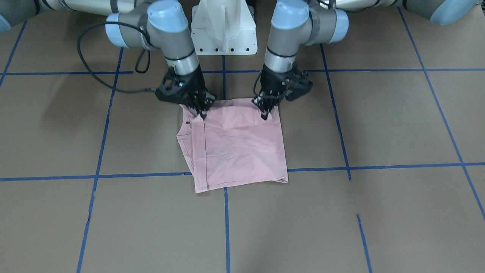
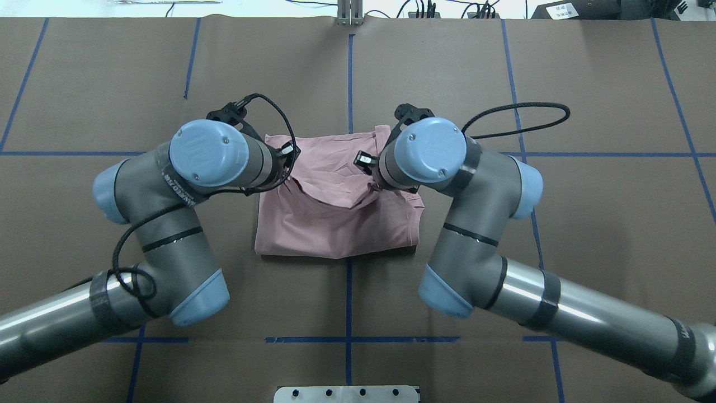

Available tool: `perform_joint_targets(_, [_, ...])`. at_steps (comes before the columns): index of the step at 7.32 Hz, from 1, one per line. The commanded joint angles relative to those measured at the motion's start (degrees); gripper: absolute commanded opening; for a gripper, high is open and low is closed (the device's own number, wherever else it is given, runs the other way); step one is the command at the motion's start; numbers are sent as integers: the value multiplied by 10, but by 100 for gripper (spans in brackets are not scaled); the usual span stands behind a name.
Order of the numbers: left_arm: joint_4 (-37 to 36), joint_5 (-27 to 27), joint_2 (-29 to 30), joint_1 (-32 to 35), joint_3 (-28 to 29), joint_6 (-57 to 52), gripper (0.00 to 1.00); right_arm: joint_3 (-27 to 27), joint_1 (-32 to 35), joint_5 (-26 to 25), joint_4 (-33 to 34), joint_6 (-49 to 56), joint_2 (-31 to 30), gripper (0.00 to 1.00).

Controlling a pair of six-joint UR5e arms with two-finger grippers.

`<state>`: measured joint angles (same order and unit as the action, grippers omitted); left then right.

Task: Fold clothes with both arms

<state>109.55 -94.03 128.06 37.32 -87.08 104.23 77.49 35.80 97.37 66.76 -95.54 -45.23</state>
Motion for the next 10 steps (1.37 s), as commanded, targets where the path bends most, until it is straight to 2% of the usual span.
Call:
perform_joint_targets(1, [99,1,38,47,128,-86,100,-115,58,9,-63,14,52,99])
perform_joint_targets(2, [101,0,38,57,130,-100,100,-121,73,9,-63,57,59,100])
perform_joint_targets(4, [102,-4,38,65,129,-106,100,-133,84,9,-63,69,59,100])
perform_joint_targets(5, [100,-14,38,72,126,-121,100,-135,95,11,-55,133,54,100])
perform_joint_targets(6, [95,-72,33,92,120,-164,100,-133,116,35,-34,196,44,100])
perform_joint_targets(7, [89,-124,2,127,72,-213,100,-124,144,80,12,265,32,100])
perform_joint_targets(8, [67,-147,-59,147,-6,-277,100,-77,180,108,61,346,-8,100])
perform_joint_targets(9, [-3,-153,-97,172,-86,-372,100,-19,223,147,115,476,-68,100])
perform_joint_targets(10, [-89,-154,-130,191,-159,-447,100,38,266,165,176,582,-117,100])
